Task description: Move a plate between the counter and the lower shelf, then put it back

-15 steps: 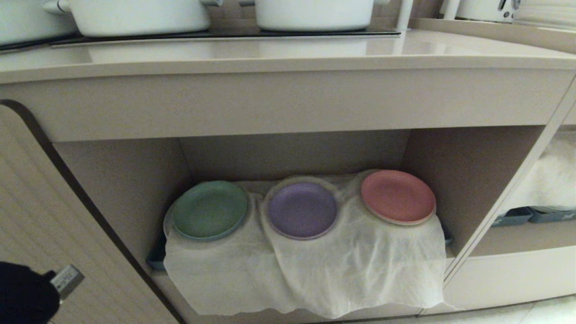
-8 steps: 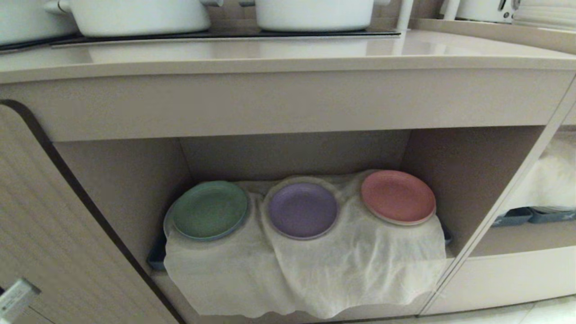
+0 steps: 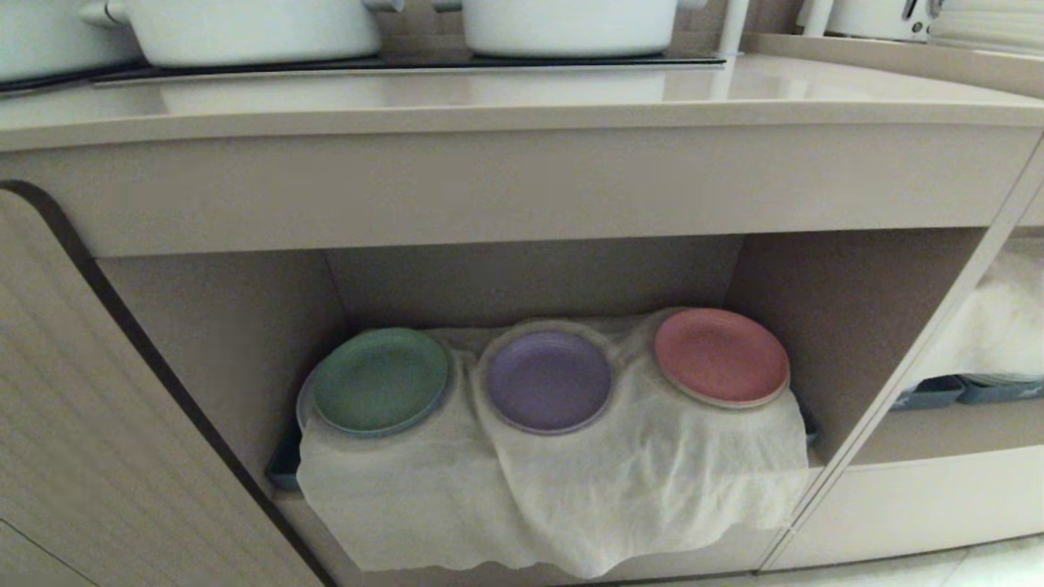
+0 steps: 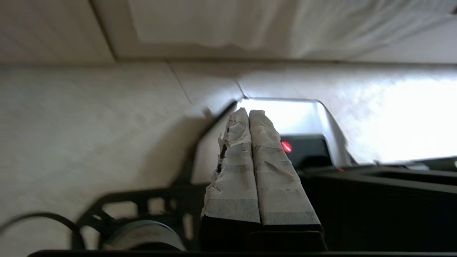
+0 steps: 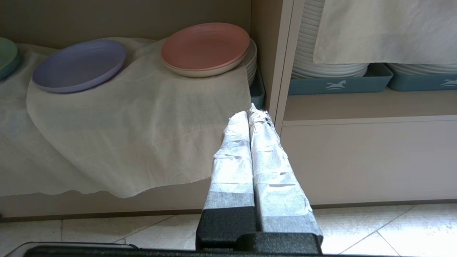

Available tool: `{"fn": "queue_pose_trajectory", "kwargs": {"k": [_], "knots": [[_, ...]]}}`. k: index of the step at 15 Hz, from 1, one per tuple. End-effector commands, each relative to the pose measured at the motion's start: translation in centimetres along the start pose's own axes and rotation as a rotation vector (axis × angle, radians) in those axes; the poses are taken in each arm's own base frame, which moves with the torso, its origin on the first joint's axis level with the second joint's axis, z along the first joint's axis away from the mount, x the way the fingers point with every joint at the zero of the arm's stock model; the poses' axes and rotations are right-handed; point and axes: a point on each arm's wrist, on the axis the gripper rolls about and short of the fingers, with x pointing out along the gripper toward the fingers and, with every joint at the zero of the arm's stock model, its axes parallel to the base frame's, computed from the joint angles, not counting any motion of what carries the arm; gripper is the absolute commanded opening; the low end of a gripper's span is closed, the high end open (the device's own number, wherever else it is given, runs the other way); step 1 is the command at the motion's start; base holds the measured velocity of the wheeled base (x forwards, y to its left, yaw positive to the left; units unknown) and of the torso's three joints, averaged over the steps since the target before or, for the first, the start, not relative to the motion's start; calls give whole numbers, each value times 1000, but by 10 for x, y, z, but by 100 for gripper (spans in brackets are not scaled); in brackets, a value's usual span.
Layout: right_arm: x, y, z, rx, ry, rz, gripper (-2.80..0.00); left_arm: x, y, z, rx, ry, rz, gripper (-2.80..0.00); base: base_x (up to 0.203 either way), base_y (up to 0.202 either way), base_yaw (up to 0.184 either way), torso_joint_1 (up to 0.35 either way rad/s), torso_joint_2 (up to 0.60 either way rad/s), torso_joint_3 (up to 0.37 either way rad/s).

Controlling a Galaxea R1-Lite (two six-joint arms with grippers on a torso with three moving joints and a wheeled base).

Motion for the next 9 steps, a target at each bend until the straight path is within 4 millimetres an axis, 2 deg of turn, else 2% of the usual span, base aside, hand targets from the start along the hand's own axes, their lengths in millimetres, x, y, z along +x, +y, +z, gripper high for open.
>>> {"fn": "queue_pose_trajectory", "kwargs": {"k": [1,5,9], "knots": [[0,0,0,0,2,0,-280,-8,6,-2,49,-69,8,-280,0,0,0,0,0,0],[0,0,0,0,2,1,-280,-20,10,-17,190,-263,-33,-280,0,0,0,0,0,0],[0,0,0,0,2,0,-280,-17,13,-34,279,-438,42,-280,0,0,0,0,0,0]]}}
